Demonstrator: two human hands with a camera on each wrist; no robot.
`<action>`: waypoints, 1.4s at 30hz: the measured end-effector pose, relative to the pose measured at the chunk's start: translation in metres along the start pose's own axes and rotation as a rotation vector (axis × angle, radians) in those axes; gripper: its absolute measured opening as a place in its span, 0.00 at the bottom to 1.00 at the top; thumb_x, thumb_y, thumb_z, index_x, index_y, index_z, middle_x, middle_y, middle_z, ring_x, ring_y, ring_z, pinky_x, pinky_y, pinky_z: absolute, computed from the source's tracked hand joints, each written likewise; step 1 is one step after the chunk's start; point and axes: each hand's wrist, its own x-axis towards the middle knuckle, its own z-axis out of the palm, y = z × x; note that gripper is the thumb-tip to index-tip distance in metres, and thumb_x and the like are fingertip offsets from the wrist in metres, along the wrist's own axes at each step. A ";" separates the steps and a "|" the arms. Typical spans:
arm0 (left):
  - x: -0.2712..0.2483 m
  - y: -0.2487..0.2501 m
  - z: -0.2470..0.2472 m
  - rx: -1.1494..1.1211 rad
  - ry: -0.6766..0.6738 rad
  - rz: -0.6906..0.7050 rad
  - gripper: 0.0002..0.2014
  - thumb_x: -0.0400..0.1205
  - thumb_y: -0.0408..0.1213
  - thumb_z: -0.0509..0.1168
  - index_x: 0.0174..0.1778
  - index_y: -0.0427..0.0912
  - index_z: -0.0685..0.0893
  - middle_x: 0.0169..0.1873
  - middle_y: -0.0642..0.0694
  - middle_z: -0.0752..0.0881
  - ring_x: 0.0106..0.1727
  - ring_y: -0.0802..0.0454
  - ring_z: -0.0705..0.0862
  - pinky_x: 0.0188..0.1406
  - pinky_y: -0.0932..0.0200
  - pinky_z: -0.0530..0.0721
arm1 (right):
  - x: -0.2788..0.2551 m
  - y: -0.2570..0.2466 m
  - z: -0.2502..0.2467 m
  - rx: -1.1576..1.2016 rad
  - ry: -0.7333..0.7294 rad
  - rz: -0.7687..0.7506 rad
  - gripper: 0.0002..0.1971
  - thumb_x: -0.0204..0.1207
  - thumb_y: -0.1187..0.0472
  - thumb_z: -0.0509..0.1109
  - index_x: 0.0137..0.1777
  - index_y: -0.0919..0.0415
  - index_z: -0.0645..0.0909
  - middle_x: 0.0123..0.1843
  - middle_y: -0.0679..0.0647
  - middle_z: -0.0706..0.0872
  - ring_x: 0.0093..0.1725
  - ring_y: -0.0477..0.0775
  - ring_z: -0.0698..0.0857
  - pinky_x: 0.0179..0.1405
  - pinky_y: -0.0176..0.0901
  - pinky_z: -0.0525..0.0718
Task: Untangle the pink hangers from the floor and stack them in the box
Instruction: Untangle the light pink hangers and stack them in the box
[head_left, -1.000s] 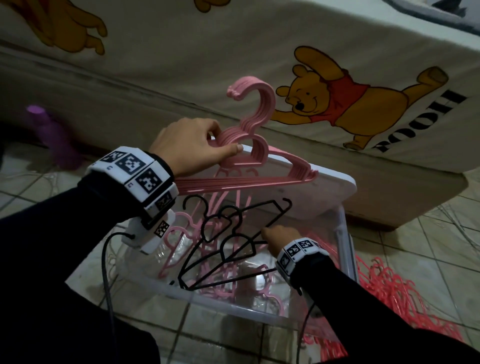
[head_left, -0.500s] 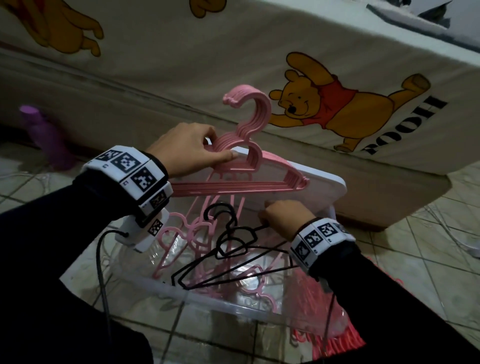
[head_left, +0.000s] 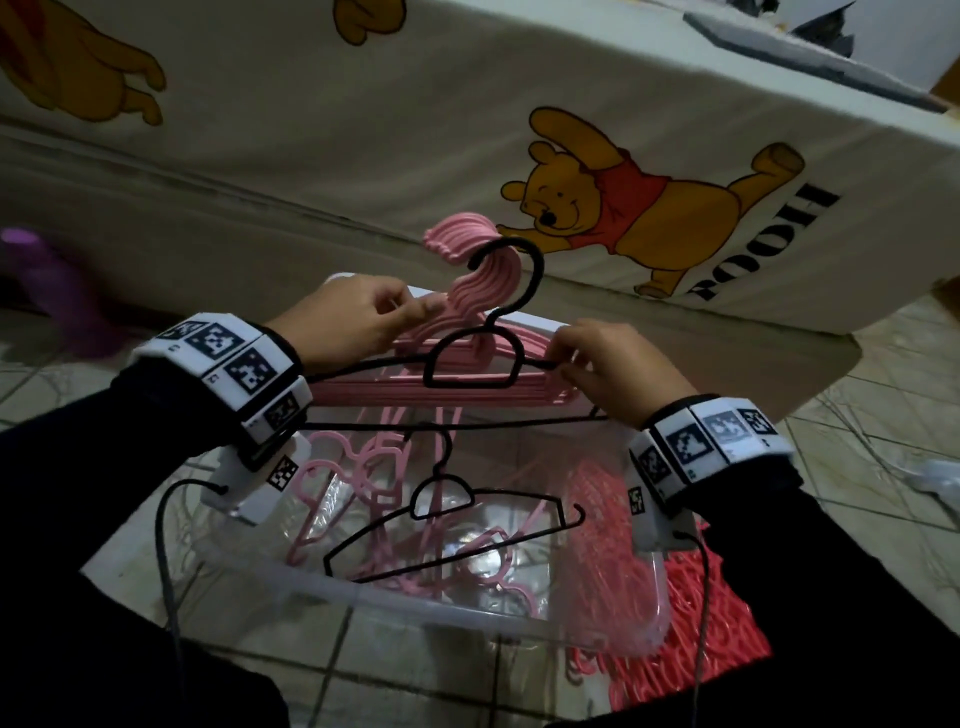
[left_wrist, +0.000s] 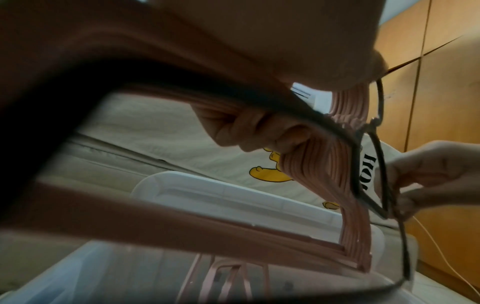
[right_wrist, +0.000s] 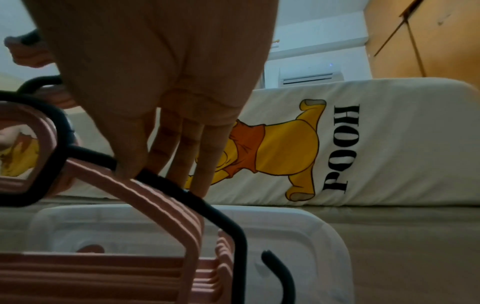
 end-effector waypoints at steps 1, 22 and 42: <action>0.001 -0.001 0.001 0.001 -0.015 -0.010 0.31 0.65 0.78 0.52 0.30 0.52 0.79 0.26 0.54 0.81 0.29 0.66 0.77 0.32 0.59 0.71 | 0.001 0.001 0.002 0.016 0.026 0.001 0.07 0.77 0.64 0.69 0.51 0.55 0.84 0.48 0.49 0.83 0.44 0.49 0.79 0.44 0.44 0.78; 0.007 0.002 0.003 0.151 -0.008 -0.001 0.20 0.68 0.62 0.72 0.42 0.50 0.87 0.34 0.48 0.89 0.35 0.56 0.85 0.42 0.57 0.79 | -0.004 0.013 0.164 -0.276 -0.598 0.131 0.19 0.72 0.62 0.67 0.64 0.56 0.76 0.59 0.62 0.85 0.57 0.65 0.85 0.47 0.50 0.81; 0.006 0.006 -0.006 -0.081 0.072 -0.008 0.27 0.57 0.74 0.68 0.36 0.54 0.85 0.29 0.64 0.85 0.34 0.71 0.81 0.40 0.56 0.81 | 0.004 -0.022 0.151 -0.349 -0.596 -0.094 0.11 0.75 0.68 0.61 0.57 0.59 0.75 0.54 0.63 0.84 0.52 0.65 0.85 0.38 0.48 0.74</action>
